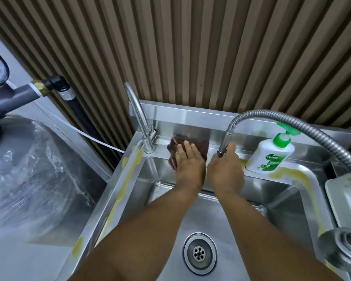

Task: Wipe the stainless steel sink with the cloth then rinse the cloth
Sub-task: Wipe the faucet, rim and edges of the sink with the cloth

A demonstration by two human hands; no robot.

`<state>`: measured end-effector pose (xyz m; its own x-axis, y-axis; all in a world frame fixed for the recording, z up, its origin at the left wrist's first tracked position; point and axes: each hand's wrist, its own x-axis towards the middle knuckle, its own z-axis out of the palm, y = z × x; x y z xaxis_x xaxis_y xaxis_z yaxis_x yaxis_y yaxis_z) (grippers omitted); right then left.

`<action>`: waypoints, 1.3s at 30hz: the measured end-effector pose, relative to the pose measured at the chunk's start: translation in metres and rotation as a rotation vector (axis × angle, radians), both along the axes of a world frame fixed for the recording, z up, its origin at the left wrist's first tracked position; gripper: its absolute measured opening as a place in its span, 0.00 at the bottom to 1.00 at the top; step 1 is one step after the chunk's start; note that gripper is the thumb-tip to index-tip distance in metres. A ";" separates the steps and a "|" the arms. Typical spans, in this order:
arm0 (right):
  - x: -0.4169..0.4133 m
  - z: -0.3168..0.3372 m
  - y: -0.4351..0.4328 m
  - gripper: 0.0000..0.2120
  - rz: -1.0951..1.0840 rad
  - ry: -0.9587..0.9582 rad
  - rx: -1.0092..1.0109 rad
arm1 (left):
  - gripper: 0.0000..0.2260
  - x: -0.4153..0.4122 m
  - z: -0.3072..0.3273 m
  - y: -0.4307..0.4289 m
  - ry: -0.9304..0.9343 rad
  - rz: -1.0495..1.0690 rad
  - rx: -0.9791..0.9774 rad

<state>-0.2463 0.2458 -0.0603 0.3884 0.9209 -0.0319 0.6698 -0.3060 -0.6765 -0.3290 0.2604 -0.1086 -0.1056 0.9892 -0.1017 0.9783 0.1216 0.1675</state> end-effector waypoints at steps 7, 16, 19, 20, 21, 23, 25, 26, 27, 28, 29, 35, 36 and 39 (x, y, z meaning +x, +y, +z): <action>-0.003 0.001 -0.002 0.06 -0.007 -0.013 -0.013 | 0.25 -0.026 -0.006 -0.010 0.140 -0.173 0.027; -0.002 0.000 -0.002 0.04 -0.024 0.002 -0.012 | 0.28 -0.055 0.004 0.016 0.145 0.093 -0.133; -0.002 -0.002 -0.001 0.04 -0.019 -0.005 -0.009 | 0.28 -0.054 0.000 0.014 0.143 0.074 -0.084; -0.003 -0.002 -0.001 0.04 -0.019 -0.006 -0.006 | 0.29 -0.056 -0.003 0.013 0.162 0.039 -0.055; -0.003 -0.002 -0.001 0.04 -0.019 -0.004 -0.005 | 0.30 -0.058 -0.007 0.010 0.175 0.004 -0.031; -0.003 -0.003 -0.001 0.04 -0.018 0.000 -0.003 | 0.30 -0.060 -0.012 0.007 0.192 -0.038 0.033; -0.004 -0.004 -0.002 0.05 -0.015 0.003 -0.001 | 0.30 -0.058 -0.015 0.004 0.211 -0.084 0.068; -0.004 -0.004 -0.001 0.05 -0.016 0.001 0.000 | 0.30 -0.053 -0.015 0.003 0.217 -0.108 0.069; -0.003 -0.003 -0.001 0.05 -0.018 0.002 0.000 | 0.29 -0.047 -0.015 0.002 0.220 -0.130 0.074; -0.004 -0.003 -0.001 0.05 -0.020 0.005 0.000 | 0.28 -0.040 -0.014 0.002 0.217 -0.149 0.086; -0.003 -0.003 -0.001 0.05 -0.021 0.007 0.002 | 0.28 -0.033 -0.016 0.001 0.203 -0.166 0.095; -0.002 -0.006 0.001 0.05 -0.016 0.011 0.018 | 0.40 -0.025 -0.035 -0.003 0.117 -0.423 0.244; -0.002 -0.007 0.000 0.05 -0.013 0.012 0.022 | 0.40 -0.030 -0.035 -0.003 0.104 -0.477 0.269; 0.000 -0.007 0.000 0.05 -0.008 0.005 0.031 | 0.33 -0.053 -0.033 -0.005 0.056 -0.566 0.371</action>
<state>-0.2468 0.2460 -0.0678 0.3956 0.9184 -0.0051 0.6640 -0.2899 -0.6892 -0.3816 0.2557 -0.1416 0.4440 0.8617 0.2458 0.8826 -0.4679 0.0460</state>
